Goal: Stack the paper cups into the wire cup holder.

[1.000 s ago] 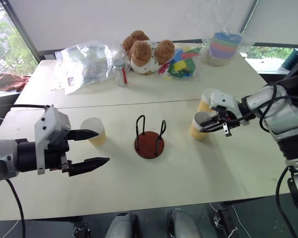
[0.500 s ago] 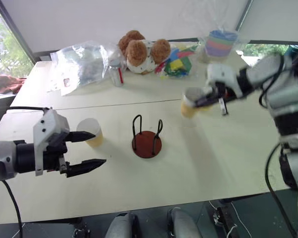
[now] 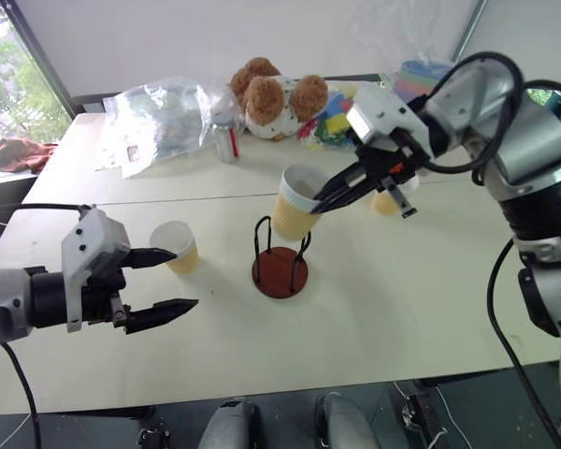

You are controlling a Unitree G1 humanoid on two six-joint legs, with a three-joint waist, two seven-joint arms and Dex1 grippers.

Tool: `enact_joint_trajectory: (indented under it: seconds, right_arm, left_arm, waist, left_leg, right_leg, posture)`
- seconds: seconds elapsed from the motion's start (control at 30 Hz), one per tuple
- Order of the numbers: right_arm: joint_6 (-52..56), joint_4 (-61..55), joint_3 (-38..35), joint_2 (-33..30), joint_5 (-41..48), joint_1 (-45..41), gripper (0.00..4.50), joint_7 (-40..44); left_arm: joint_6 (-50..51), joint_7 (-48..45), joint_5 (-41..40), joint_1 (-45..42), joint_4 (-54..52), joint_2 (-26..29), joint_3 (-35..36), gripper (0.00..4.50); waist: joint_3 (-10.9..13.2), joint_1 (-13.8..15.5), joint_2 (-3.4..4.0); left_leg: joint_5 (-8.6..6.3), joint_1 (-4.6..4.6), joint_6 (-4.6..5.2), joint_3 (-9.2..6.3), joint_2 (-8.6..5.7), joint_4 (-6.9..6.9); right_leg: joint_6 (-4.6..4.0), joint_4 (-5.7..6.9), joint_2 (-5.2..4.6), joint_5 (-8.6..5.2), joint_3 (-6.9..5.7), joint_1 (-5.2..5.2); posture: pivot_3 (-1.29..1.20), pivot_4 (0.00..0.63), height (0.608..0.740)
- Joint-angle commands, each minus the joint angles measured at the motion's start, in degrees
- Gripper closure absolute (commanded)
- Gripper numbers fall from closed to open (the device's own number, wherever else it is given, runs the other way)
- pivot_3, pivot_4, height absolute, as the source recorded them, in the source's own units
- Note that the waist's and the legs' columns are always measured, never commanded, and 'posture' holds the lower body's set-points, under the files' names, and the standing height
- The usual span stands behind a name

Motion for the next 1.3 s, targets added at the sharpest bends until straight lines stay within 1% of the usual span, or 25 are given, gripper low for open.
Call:
enact_joint_trajectory:
  seconds: [0.03, 0.2, 0.37, 0.47, 0.6, 0.7, 0.77, 0.83, 0.93, 1.03, 1.17, 1.3]
  right_arm:
    - [-3.8, 1.3, 0.8, 1.8, -1.7, -0.9, 4.43, 0.1]
    - [-7.7, 5.5, 3.0, 4.5, -4.4, -2.7, 4.43, 0.1]
    - [-8.9, 7.1, 5.0, 5.3, -3.9, -3.6, 4.43, 0.1]
    - [-9.0, 7.5, 5.4, 5.6, -4.0, -3.6, 3.59, 0.1]
    - [-7.6, 7.2, 4.3, 5.4, -3.2, -3.5, 1.54, 0.1]
    - [-6.2, 7.6, 2.6, 5.3, -3.2, -3.6, 1.54, 0.1]
    - [-6.0, 11.6, 0.4, 5.1, -5.2, -4.6, 1.54, 0.1]
    - [-9.7, 20.5, -0.7, 4.4, -10.7, -6.1, 1.54, -2.2]
    - [-17.6, 34.1, -0.3, 4.0, -19.8, -7.8, 1.54, -8.2]
    - [-22.3, 45.2, -0.1, 4.4, -26.7, -8.8, 1.54, -14.1]
    - [-24.7, 53.5, -1.5, 5.6, -31.1, -9.2, 1.54, -17.1]
    - [-25.6, 56.4, -2.4, 6.1, -33.9, -7.2, 1.54, -19.0]
  left_arm:
    - [-0.3, 0.6, -0.2, -0.7, -1.1, -0.3, 0.7, 0.00]
    - [-0.4, 1.0, -0.4, -1.5, -0.7, -0.4, -0.1, 0.00]
    - [-0.3, 1.7, -0.8, -2.1, -0.9, -0.7, -0.6, 0.00]
    - [-0.4, 2.2, -1.0, -2.6, -0.9, -0.8, -1.2, 0.00]
    - [-0.3, 2.4, -1.1, -3.2, -0.8, -0.9, -1.4, 0.00]
    - [-0.4, 2.5, -1.2, -3.9, -0.5, -0.9, -1.8, 0.00]
    - [-0.4, 2.8, -1.6, -4.9, -0.4, -0.9, -2.2, 0.00]
    - [0.0, 3.0, -3.4, -6.6, -0.5, -0.6, -2.2, 0.00]
    - [0.6, 2.9, -5.7, -8.9, -0.5, 0.5, -2.0, 0.00]
    - [0.1, 2.8, -6.3, -11.2, -0.3, 1.4, -2.3, 0.00]
    - [-0.9, 0.9, -4.4, -13.2, 2.2, 1.8, -3.4, 0.00]
    - [-3.0, -0.5, -0.5, -14.1, 5.9, 1.3, -5.4, 0.00]
  waist:
    - [0.0, -0.1, 0.00]
    - [0.0, -0.1, 0.00]
    - [0.0, 0.0, 0.00]
    - [0.0, 0.0, 0.00]
    - [0.0, -0.1, 0.00]
    - [0.0, 0.0, 0.01]
    - [0.0, 0.0, 0.01]
    - [0.0, 0.1, 0.00]
    - [0.0, 0.2, -0.02]
    - [0.0, -0.1, -0.01]
    - [0.1, -0.4, 0.12]
    - [0.1, -1.0, 0.15]
  left_leg:
    - [0.00, 0.00, 0.00, 0.00, 0.00, 0.00]
    - [0.08, 0.00, -0.14, 0.01, 0.00, 0.01]
    - [0.09, -0.01, -0.16, 0.01, 0.00, 0.01]
    - [0.09, -0.01, -0.16, 0.01, -0.01, 0.01]
    - [0.09, -0.01, -0.16, 0.01, 0.00, 0.01]
    - [0.09, -0.01, -0.16, 0.01, 0.00, 0.00]
    - [0.09, -0.01, -0.16, 0.01, 0.00, 0.01]
    - [0.10, -0.01, -0.16, 0.01, -0.02, 0.01]
    - [0.10, -0.01, -0.17, 0.01, -0.06, 0.02]
    - [0.10, -0.01, -0.18, 0.04, -0.07, 0.00]
    - [0.17, -0.03, -0.29, 0.12, -0.01, -0.09]
    - [0.18, -0.02, -0.30, 0.16, 0.07, -0.12]
  right_leg:
    - [0.00, 0.01, 0.00, 0.00, 0.00, 0.00]
    - [0.00, 0.03, 0.02, 0.00, -0.02, -0.01]
    - [0.00, 0.02, 0.01, 0.00, -0.03, -0.02]
    - [0.00, 0.02, 0.01, 0.00, -0.03, -0.02]
    - [0.00, 0.02, 0.02, 0.00, -0.03, -0.02]
    - [0.00, 0.03, 0.01, 0.00, -0.03, -0.02]
    - [0.00, 0.03, 0.02, 0.00, -0.03, -0.02]
    - [0.00, 0.02, 0.01, 0.00, -0.03, -0.01]
    - [-0.01, -0.01, 0.00, 0.00, -0.03, 0.02]
    - [-0.01, -0.01, 0.02, -0.01, -0.03, 0.01]
    - [-0.01, 0.00, 0.17, -0.01, -0.01, -0.10]
    - [-0.01, 0.01, 0.28, 0.00, 0.00, -0.12]
  posture:
    - [0.00, 0.150, 0.740]
    - [0.00, 0.150, 0.740]
    - [0.00, 0.150, 0.740]
    - [0.00, 0.150, 0.740]
    - [0.00, 0.150, 0.740]
    - [0.00, 0.150, 0.740]
    - [0.00, 0.150, 0.740]
    - [0.00, 0.150, 0.740]
    - [0.00, 0.150, 0.740]
    - [0.00, 0.150, 0.740]
    - [0.00, 0.150, 0.740]
    - [0.00, 0.150, 0.740]
